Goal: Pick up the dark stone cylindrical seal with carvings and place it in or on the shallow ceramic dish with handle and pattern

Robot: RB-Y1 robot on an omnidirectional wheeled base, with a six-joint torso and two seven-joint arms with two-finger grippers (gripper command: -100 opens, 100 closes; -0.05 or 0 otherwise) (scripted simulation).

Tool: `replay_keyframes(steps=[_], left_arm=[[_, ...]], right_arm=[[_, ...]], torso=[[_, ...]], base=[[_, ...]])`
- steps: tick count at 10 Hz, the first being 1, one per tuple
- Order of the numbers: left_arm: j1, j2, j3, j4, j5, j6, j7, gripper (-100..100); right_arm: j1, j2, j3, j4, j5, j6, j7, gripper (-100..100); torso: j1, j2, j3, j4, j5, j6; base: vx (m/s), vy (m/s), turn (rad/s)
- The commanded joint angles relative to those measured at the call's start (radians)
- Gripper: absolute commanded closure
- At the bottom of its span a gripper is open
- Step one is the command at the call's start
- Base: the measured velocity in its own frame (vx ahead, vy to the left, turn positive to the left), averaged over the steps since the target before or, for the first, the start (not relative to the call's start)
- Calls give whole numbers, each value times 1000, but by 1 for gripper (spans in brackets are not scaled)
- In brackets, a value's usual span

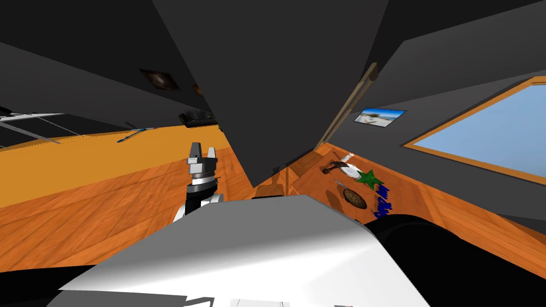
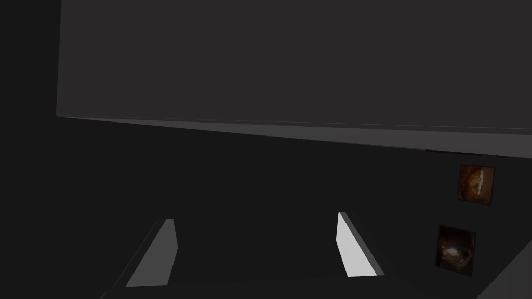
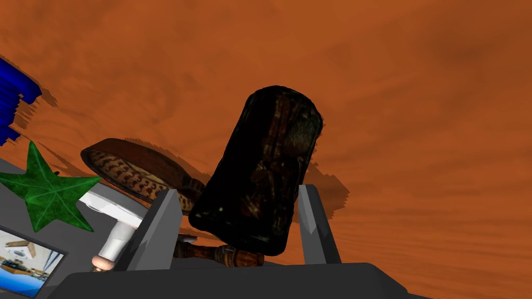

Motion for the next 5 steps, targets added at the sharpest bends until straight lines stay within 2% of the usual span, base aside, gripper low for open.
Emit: replay_keyframes(steps=[1, 2, 3, 5], left_arm=[[0, 0, 0, 0, 0, 0, 0, 0], [0, 0, 0, 0, 0, 0, 0, 0], [0, 0, 0, 0, 0, 0, 0, 0], [0, 0, 0, 0, 0, 0, 0, 0]], right_arm=[[0, 0, 0, 0, 0, 0, 0, 100], [3, -2, 0, 0, 0, -3, -2, 0], [23, -11, 6, 22, -4, -8, -38, 100], [41, -25, 12, 37, -7, -17, -74, 100]], torso=[[0, 0, 0, 0, 0, 0], [-1, 0, 0, 0, 0, -1], [-2, 1, 0, 0, 0, -1], [-5, 6, 4, 1, 0, 0]], base=[[15, 37, -37], [1, 6, 1], [-59, -1, 81], [-73, -26, 78]])
